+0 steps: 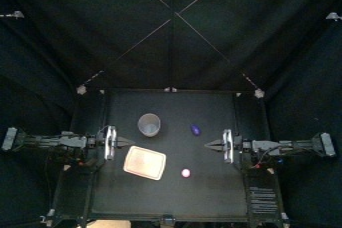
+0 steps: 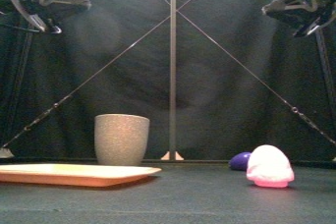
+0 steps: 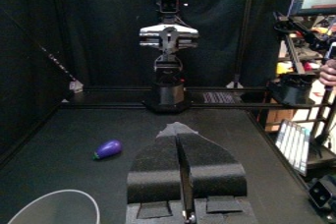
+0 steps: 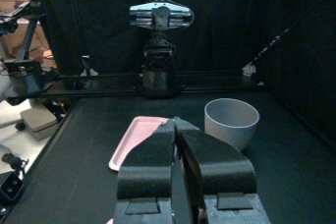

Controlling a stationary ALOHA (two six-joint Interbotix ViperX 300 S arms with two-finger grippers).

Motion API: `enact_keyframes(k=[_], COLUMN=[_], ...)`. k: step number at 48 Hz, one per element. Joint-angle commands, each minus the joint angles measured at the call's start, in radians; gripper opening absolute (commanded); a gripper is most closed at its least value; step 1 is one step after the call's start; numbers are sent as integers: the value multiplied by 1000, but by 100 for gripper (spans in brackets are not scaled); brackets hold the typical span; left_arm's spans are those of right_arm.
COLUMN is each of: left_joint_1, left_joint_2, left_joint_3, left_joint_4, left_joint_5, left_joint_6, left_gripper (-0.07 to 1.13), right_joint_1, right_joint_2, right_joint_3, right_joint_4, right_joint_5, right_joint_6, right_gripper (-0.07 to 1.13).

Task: Pick the eggplant then place it on the pink plate
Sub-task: Pick the eggplant

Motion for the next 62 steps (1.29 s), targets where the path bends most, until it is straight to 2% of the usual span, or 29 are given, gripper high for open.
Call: enact_keyframes(k=[1,4,14,19,25,36,41,53,62], left_joint_1=[8,8,8,9,9,9,11,9,11], left_joint_2=[8,8,8,6,8,6,5,5,5], left_joint_3=[-6,-6,-3,-2,3,5,5,6,8], left_joint_4=[2,3,14,15,14,15,15,15,15], left_joint_5=[-20,-20,-20,-20,-20,-20,-20,-17,-17], left_joint_6=[2,2,2,2,2,2,2,2,2], left_gripper=[-7,-5,-3,-3,-3,-3,-3,-3,-3], right_joint_1=[-34,-78,-299,-388,-407,-423,-436,-499,-505], right_joint_2=[28,49,204,301,388,495,549,704,802], right_joint_3=[-9,-5,-12,-31,-57,-115,-138,-170,-204], right_joint_4=[5,14,152,173,172,175,172,169,169], right_joint_5=[3,18,179,259,276,250,230,229,229], right_joint_6=[0,11,60,66,66,66,64,64,64], right_gripper=[-2,1,10,20,41,89,104,105,105])
